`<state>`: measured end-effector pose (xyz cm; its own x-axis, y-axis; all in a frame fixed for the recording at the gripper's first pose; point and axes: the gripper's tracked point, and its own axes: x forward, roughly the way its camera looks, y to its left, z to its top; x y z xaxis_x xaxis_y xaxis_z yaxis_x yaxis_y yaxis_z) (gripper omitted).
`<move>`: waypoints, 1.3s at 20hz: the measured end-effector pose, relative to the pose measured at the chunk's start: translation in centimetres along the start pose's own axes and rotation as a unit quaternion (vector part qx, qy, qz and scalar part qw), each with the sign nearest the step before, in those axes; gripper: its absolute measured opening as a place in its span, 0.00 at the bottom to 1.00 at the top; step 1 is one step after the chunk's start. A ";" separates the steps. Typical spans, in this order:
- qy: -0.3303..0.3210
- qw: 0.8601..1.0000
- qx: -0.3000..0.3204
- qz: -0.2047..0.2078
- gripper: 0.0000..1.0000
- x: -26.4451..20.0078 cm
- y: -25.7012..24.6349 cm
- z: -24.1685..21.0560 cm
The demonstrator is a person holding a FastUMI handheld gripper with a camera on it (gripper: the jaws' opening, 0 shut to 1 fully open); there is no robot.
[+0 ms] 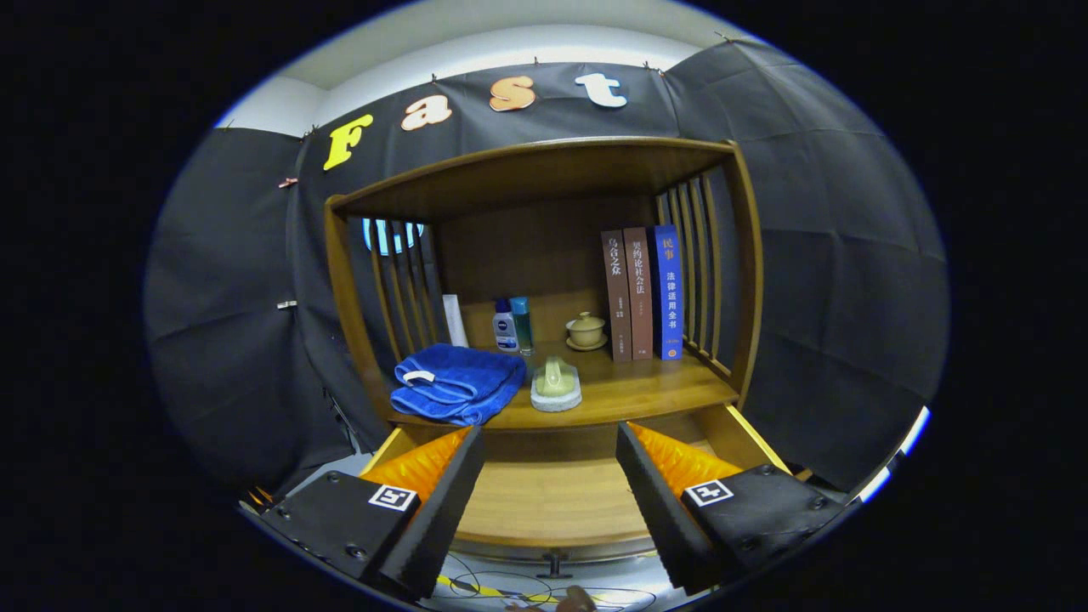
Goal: Pull open the drawer, take out the items inside it, and place them on the countertop above the cabinet.
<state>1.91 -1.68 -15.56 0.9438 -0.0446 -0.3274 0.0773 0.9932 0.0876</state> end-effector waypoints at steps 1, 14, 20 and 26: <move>-0.004 1.000 -0.002 0.002 0.99 -0.9 0.1 -1.0; 0.018 1.000 -0.009 -0.005 0.99 -2.3 -0.6 -14.3; 0.046 0.999 -0.009 -0.023 0.99 0.5 -1.4 -16.7; 0.043 0.998 -0.012 -0.035 0.99 1.5 -1.4 -16.4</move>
<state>-2.07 -1.36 -31.55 0.9051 -0.1056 -0.4118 0.1331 0.9903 0.0387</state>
